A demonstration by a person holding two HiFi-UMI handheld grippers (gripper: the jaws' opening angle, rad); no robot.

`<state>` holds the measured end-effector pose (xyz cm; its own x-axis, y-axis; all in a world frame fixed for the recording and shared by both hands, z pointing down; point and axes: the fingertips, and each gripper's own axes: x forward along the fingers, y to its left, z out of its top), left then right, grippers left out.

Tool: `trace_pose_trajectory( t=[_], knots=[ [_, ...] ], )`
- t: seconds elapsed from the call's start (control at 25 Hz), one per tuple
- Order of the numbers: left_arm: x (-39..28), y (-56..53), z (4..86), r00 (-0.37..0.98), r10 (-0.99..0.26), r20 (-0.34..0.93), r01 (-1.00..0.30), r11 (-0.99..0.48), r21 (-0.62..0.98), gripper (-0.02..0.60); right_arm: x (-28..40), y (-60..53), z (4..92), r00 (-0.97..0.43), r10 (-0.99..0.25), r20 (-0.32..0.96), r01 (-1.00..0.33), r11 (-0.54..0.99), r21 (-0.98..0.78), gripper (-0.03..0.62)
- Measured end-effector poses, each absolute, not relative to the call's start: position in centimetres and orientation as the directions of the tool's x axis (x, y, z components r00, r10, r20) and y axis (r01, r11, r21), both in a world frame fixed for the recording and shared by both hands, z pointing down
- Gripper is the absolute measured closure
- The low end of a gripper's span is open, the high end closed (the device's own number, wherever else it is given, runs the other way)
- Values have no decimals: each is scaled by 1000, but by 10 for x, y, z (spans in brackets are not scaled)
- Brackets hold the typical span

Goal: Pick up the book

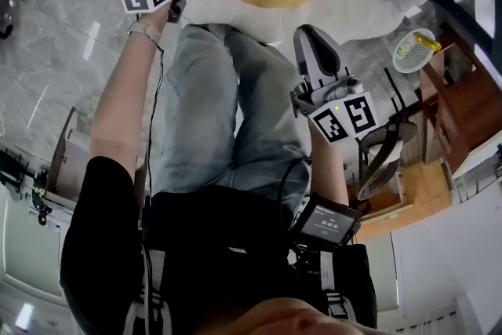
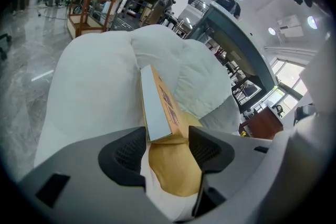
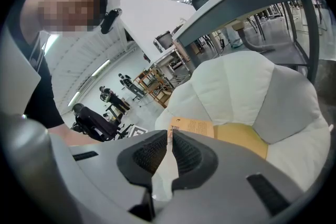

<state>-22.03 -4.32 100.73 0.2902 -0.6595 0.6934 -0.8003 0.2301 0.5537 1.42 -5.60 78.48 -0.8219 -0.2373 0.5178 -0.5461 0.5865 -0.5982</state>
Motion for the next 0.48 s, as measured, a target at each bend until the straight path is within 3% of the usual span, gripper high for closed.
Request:
trace_pose_trajectory(
  t=[0.48],
  knots=[
    [-193,-84,984,322,-675,664,-847,109,521,319,52,-72,788,-813,-275,514,-572,543,-615,546]
  ],
)
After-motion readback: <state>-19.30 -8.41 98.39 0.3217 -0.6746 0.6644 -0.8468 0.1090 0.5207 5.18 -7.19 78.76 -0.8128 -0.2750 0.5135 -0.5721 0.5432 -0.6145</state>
